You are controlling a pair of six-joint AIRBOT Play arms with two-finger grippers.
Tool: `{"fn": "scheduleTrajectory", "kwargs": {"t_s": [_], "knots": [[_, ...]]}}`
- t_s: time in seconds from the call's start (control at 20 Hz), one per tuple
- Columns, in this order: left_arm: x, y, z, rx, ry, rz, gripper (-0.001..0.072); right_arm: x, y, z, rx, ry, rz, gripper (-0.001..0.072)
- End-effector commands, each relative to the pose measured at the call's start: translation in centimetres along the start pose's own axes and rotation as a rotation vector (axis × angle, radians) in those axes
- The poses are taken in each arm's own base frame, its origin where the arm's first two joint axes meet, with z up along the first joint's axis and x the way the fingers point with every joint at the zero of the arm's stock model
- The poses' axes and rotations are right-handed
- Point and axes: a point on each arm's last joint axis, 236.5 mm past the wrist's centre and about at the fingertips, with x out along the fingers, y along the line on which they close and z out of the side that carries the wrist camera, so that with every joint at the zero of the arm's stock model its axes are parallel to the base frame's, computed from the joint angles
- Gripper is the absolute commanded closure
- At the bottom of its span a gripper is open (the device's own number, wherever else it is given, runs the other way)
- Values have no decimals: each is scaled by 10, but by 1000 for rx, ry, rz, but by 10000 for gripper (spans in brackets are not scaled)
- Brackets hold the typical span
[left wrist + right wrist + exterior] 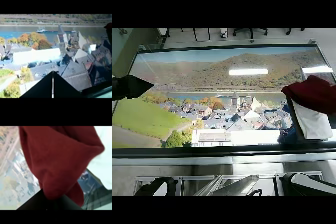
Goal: Fold the shirts.
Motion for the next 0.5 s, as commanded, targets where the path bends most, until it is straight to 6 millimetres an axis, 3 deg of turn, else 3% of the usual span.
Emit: {"fn": "scheduleTrajectory", "kwargs": {"t_s": [0.0,0.1,0.3,0.35,0.45], "knots": [[0,0,-3,1,10,-1,692,35,-35,-34,156,64,-39,693],[0,-1,-4,1,16,-2,692,44,-42,-38,184,73,-43,692],[0,-1,-8,1,35,-3,692,45,-53,-30,192,32,-87,681],[0,-1,-8,1,34,-3,692,44,-60,-34,200,45,-115,630],[0,-1,-8,1,34,-3,692,40,-76,-48,217,94,-193,-8]]}}
